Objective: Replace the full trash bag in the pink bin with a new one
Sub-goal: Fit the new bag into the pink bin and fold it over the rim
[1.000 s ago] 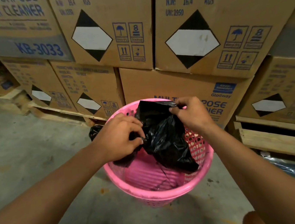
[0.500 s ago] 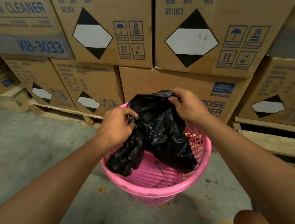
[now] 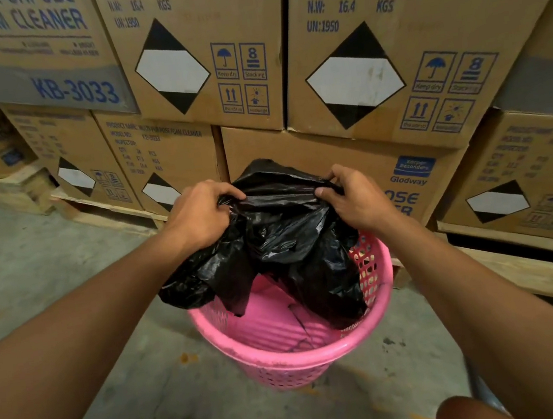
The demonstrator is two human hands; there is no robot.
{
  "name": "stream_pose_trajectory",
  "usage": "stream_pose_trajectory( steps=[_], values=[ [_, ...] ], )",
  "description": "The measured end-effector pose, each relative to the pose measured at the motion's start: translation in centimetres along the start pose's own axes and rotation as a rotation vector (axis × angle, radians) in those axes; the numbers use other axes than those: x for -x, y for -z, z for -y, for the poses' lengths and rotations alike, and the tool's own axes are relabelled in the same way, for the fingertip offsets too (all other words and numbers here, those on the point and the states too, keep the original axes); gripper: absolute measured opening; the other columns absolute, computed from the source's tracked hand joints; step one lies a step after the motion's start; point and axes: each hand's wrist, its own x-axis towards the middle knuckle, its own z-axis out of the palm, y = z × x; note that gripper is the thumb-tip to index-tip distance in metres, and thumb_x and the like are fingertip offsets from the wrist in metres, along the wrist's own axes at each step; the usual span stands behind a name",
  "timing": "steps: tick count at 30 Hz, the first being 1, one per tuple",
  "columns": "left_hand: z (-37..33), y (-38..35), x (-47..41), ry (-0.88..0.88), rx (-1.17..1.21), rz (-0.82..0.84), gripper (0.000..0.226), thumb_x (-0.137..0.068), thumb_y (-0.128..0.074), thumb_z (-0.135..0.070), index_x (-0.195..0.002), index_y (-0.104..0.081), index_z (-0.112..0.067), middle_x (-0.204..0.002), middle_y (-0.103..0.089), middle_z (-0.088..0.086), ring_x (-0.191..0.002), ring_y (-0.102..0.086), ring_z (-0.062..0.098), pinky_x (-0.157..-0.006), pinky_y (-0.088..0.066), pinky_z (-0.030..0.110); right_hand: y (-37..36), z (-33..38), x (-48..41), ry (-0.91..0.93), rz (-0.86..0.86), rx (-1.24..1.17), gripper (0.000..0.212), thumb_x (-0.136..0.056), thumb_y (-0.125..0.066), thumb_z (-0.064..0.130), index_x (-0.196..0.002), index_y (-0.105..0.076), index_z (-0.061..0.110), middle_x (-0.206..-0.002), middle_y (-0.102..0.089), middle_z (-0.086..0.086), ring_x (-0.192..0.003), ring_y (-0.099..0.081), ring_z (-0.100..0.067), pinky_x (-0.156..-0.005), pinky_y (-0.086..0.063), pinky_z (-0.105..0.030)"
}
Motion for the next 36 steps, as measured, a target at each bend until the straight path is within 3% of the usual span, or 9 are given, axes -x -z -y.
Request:
stream_pose_trajectory(
  steps=[5,9,14,18,23,26,29,32,36],
  values=[
    [1.0,0.2,-1.0,-0.003,-0.026,0.001,0.041,-0.086,-0.063,-0.005,-0.120,-0.072,-0.026,-0.112,-0.066,0.007,-0.067,-0.061,0.013,-0.070,-0.052,0.031,0.1,-0.6,0.2,0.000,-0.025,-0.116,0.031,-0.089,-0.077,0.028,-0.100,-0.050,0.018,-0.082,-0.051,0.007,-0.074,-0.049,-0.013,-0.065,-0.038,-0.033],
    [1.5,0.0,-1.5,-0.028,0.015,0.025,0.043,-0.084,-0.064,-0.004,-0.119,-0.070,-0.028,-0.092,-0.056,-0.006,-0.069,-0.057,0.011,-0.072,-0.049,0.031,0.2,-0.1,-0.3,0.084,-0.063,-0.153,0.011,-0.091,-0.073,0.023,-0.089,-0.063,0.023,-0.078,-0.063,0.004,-0.071,-0.054,-0.011,-0.067,-0.043,-0.033],
    [1.6,-0.3,-2.5,-0.094,0.012,0.022,0.055,-0.087,-0.055,-0.003,-0.128,-0.065,-0.038,-0.099,-0.055,-0.007,-0.081,-0.054,0.010,-0.065,-0.044,0.024,0.6,1.0,-1.1,0.158,0.000,0.043,0.017,-0.098,-0.066,0.024,-0.110,-0.077,0.027,-0.101,-0.068,0.005,-0.096,-0.060,-0.012,-0.078,-0.041,-0.026],
    [1.8,-0.8,-3.7,-0.104,-0.059,0.048,0.060,-0.088,-0.048,0.001,-0.141,-0.057,-0.024,-0.084,-0.042,-0.008,-0.084,-0.046,0.010,-0.072,-0.034,0.020,0.7,0.8,-1.6,0.153,0.079,0.272,0.038,-0.096,-0.069,0.035,-0.134,-0.066,0.030,-0.096,-0.052,0.003,-0.103,-0.055,-0.023,-0.080,-0.039,-0.032],
    [2.0,-1.9,-4.8,-0.101,-0.153,0.124,0.068,-0.083,-0.052,0.002,-0.148,-0.048,-0.019,-0.086,-0.038,-0.013,-0.097,-0.047,0.016,-0.079,-0.041,0.028,-0.6,0.2,-1.8,0.134,0.106,0.409,0.050,-0.099,-0.063,0.031,-0.148,-0.051,0.035,-0.123,-0.057,-0.004,-0.127,-0.052,-0.031,-0.096,-0.045,-0.040],
    [2.1,-2.3,-5.3,-0.064,-0.183,0.164,0.069,-0.081,-0.055,-0.002,-0.147,-0.048,-0.020,-0.103,-0.050,-0.004,-0.121,-0.051,0.028,-0.095,-0.047,0.036,-1.6,-0.1,-2.1,0.110,0.097,0.467,0.051,-0.100,-0.061,0.031,-0.149,-0.048,0.038,-0.144,-0.056,-0.006,-0.134,-0.050,-0.031,-0.101,-0.047,-0.043],
    [1.9,-2.5,-5.8,0.019,-0.135,0.155,0.059,-0.082,-0.058,-0.008,-0.139,-0.059,-0.022,-0.130,-0.057,0.007,-0.124,-0.054,0.030,-0.098,-0.050,0.040,-2.4,0.0,-2.2,0.111,0.073,0.549,0.049,-0.102,-0.056,0.030,-0.150,-0.046,0.035,-0.136,-0.058,-0.005,-0.126,-0.056,-0.032,-0.090,-0.050,-0.043],
    [1.8,-2.9,-6.1,0.064,-0.088,0.160,0.050,-0.080,-0.058,-0.007,-0.126,-0.067,-0.022,-0.125,-0.064,0.009,-0.108,-0.062,0.029,-0.087,-0.054,0.036,-2.7,0.1,-2.2,0.065,0.053,0.613,0.047,-0.103,-0.055,0.031,-0.149,-0.046,0.029,-0.131,-0.056,-0.010,-0.122,-0.056,-0.034,-0.087,-0.050,-0.042],
    [1.9,-3.2,-6.4,0.107,-0.055,0.172,0.048,-0.078,-0.057,-0.007,-0.122,-0.070,-0.020,-0.120,-0.067,0.009,-0.110,-0.061,0.031,-0.088,-0.050,0.033,-3.1,-0.1,-2.0,0.000,0.044,0.640,0.039,-0.102,-0.057,0.029,-0.140,-0.054,0.022,-0.123,-0.050,-0.013,-0.117,-0.056,-0.036,-0.087,-0.050,-0.044]
  ],
)
